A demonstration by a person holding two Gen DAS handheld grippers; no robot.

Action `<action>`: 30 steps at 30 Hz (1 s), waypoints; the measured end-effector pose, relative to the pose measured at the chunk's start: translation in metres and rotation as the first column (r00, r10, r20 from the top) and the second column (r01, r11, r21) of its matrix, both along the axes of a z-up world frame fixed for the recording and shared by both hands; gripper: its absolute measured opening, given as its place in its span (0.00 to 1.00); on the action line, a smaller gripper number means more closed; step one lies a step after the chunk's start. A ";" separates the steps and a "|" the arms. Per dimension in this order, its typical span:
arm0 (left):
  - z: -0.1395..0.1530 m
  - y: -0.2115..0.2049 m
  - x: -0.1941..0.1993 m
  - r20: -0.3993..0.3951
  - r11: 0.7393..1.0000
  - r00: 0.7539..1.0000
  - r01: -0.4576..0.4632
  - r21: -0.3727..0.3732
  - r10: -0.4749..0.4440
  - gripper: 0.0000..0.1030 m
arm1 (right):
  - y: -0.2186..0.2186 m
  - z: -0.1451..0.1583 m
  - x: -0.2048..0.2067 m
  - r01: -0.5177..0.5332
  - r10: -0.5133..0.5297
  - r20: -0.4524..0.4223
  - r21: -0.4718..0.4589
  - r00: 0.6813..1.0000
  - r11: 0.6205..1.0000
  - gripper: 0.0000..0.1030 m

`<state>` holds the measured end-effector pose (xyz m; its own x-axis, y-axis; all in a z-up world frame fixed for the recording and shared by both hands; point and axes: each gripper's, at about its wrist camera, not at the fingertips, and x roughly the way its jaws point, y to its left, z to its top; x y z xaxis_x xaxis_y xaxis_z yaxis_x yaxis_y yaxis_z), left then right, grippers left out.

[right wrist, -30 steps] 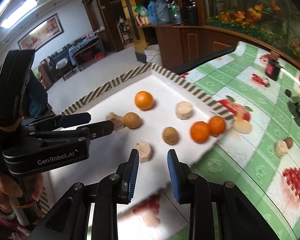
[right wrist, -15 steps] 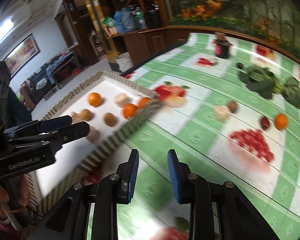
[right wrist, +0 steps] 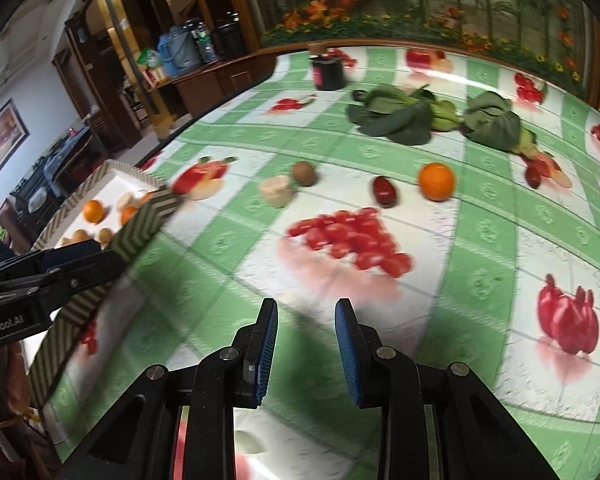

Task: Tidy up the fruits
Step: 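Grasp a round beige bun with the left gripper while the right grasps a red date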

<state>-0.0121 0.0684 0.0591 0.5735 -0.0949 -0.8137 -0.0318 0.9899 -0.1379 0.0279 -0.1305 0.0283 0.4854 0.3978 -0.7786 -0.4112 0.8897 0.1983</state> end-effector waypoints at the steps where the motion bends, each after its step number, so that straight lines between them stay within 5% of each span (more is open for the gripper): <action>1: -0.001 -0.003 0.004 -0.005 1.000 1.000 0.002 -0.002 -0.002 0.56 | -0.006 -0.001 0.004 0.011 -0.011 -0.001 0.005 1.000 1.000 0.28; 9: -0.016 -0.021 0.035 -0.031 0.999 0.999 -0.008 -0.033 0.007 0.56 | -0.031 -0.004 0.042 0.097 -0.097 -0.015 0.018 0.995 0.995 0.31; 24: -0.035 -0.041 0.088 -0.058 1.000 0.998 -0.007 -0.009 0.007 0.56 | -0.006 -0.016 0.104 0.036 -0.036 0.064 -0.001 0.997 0.999 0.31; 30: -0.044 -0.049 0.104 -0.053 1.000 0.999 -0.007 0.024 0.008 0.56 | -0.007 -0.017 0.101 0.028 -0.028 0.065 0.000 0.997 1.000 0.20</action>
